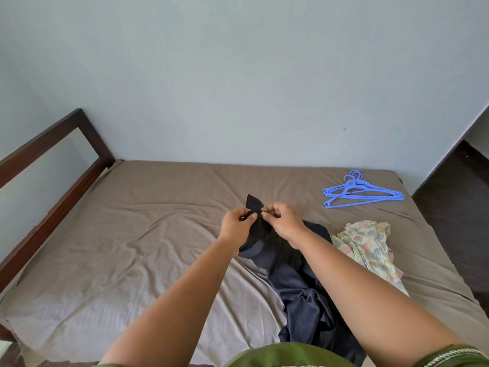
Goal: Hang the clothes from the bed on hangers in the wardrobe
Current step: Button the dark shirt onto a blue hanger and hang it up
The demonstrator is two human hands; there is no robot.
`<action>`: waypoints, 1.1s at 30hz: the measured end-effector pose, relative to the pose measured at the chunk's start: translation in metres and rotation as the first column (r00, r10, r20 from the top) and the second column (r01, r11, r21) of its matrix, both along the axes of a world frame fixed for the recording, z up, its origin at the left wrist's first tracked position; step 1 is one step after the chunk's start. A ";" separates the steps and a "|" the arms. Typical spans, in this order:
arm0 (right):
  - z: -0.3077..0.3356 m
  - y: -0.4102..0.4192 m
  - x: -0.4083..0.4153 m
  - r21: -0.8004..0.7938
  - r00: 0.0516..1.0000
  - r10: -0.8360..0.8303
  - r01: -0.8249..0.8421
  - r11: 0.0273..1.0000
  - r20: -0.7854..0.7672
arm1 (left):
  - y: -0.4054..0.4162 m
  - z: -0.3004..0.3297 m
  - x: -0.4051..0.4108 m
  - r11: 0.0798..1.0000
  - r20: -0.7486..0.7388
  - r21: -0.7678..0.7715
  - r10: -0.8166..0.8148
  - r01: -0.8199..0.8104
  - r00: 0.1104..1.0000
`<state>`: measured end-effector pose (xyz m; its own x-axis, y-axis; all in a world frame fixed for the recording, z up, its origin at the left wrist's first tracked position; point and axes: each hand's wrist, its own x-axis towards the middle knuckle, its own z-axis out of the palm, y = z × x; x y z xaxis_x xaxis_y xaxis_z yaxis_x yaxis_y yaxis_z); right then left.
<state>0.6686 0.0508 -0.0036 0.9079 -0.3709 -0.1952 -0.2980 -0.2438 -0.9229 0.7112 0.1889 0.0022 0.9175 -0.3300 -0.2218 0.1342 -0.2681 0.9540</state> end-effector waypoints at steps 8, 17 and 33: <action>-0.002 0.006 0.000 -0.196 0.981 -0.171 0.186 0.963 0.093 | -0.010 -0.002 0.000 0.997 -0.068 0.074 0.023 -0.018 0.997; -0.006 0.014 -0.001 0.028 0.987 -0.146 0.148 0.989 -0.071 | -0.006 -0.008 0.002 0.985 -0.030 0.156 -0.068 0.072 0.997; -0.003 -0.004 -0.016 0.347 0.985 0.173 -0.170 0.922 0.024 | 0.000 -0.014 -0.001 0.957 -0.437 -0.290 -0.158 0.028 0.885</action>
